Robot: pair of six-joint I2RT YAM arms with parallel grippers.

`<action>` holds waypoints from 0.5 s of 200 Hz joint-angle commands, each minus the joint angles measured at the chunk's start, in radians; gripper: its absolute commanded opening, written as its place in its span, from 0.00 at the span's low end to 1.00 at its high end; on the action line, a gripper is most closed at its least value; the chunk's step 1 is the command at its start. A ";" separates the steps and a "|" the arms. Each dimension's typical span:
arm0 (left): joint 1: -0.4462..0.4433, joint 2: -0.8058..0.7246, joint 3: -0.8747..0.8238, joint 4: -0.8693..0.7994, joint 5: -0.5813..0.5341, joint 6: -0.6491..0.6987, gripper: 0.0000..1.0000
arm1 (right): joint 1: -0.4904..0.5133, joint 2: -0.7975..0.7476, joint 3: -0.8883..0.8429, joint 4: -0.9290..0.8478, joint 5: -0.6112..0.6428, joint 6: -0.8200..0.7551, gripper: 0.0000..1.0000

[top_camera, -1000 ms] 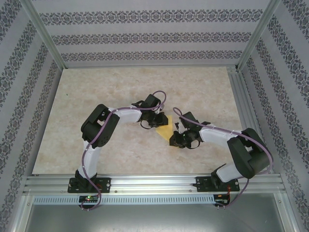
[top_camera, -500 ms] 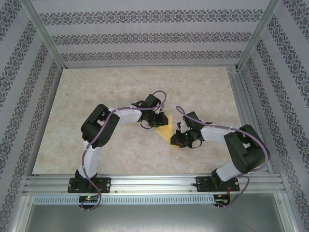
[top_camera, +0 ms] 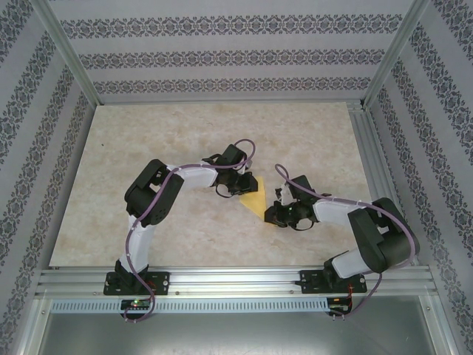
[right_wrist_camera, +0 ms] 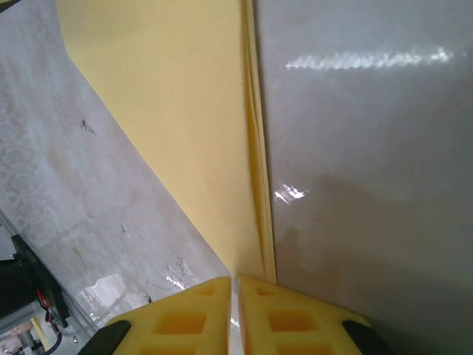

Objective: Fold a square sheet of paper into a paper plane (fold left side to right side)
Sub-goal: Fourth fold the wing at the center of the table.

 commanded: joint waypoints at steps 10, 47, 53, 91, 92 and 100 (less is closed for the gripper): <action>0.002 0.042 0.012 -0.029 -0.071 0.017 0.19 | -0.018 -0.015 -0.093 -0.149 0.081 0.021 0.13; 0.002 0.035 0.018 -0.035 -0.069 0.022 0.19 | -0.038 -0.073 -0.104 -0.179 0.083 0.035 0.14; 0.001 0.035 0.020 -0.036 -0.070 0.024 0.19 | -0.041 -0.090 -0.106 -0.188 0.083 0.039 0.14; 0.002 0.020 0.037 -0.028 -0.041 0.019 0.21 | -0.059 -0.246 -0.087 -0.286 0.092 0.046 0.15; 0.002 0.020 0.037 -0.029 -0.039 0.018 0.21 | -0.060 -0.251 -0.086 -0.288 0.092 0.046 0.15; 0.002 0.013 0.048 -0.023 -0.022 0.012 0.23 | -0.064 -0.286 -0.072 -0.308 0.101 0.044 0.16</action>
